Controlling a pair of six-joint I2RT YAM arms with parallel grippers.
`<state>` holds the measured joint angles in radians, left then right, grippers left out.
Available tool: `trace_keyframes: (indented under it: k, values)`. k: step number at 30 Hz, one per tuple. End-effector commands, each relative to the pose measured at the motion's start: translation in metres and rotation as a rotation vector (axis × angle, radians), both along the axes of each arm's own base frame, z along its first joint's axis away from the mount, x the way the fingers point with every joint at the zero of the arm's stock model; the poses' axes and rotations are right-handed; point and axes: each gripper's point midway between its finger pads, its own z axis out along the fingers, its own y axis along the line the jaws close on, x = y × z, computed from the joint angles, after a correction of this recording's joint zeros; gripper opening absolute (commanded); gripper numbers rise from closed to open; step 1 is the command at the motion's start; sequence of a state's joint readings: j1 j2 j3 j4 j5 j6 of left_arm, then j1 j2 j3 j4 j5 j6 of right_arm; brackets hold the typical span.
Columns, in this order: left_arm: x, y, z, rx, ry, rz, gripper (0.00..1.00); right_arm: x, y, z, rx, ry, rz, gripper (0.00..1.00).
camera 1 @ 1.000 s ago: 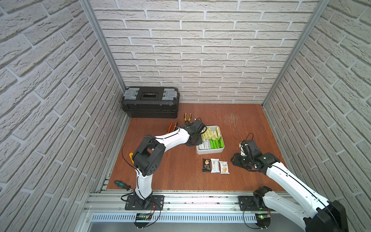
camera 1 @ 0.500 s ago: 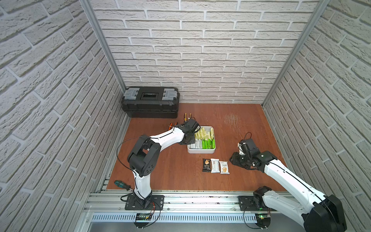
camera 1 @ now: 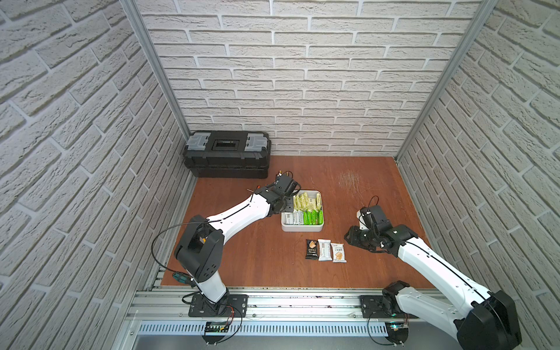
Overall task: Take the cookies out of the storage box
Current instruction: Move the storage box to the center of the board, then pick up the cookie from the storage box.
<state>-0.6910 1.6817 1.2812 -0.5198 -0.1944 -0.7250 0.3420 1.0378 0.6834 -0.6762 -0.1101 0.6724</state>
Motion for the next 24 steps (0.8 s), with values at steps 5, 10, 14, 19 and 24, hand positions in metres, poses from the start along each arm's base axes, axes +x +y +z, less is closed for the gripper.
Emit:
trace_keyframes:
  k: [5, 10, 14, 19, 24]
  values:
    - [-0.004, -0.039, -0.036, -0.111, 0.121, -0.086, 0.55, 0.010, 0.004, 0.009, 0.009, -0.033, 0.019, 0.43]
    - [0.000, -0.038, -0.059, -0.118, 0.173, -0.049, 0.51, 0.007, 0.005, 0.010, 0.020, -0.028, 0.021, 0.44]
    - [0.005, -0.038, -0.069, -0.132, 0.198, -0.059, 0.48, 0.008, 0.007, 0.011, 0.025, -0.023, 0.030, 0.43]
    - [0.007, -0.042, -0.074, -0.156, 0.210, -0.076, 0.43, 0.010, 0.008, 0.013, 0.022, -0.024, 0.036, 0.43]
    - [0.008, -0.049, -0.078, -0.185, 0.222, -0.086, 0.39, 0.012, 0.009, 0.012, 0.031, -0.028, 0.028, 0.43]
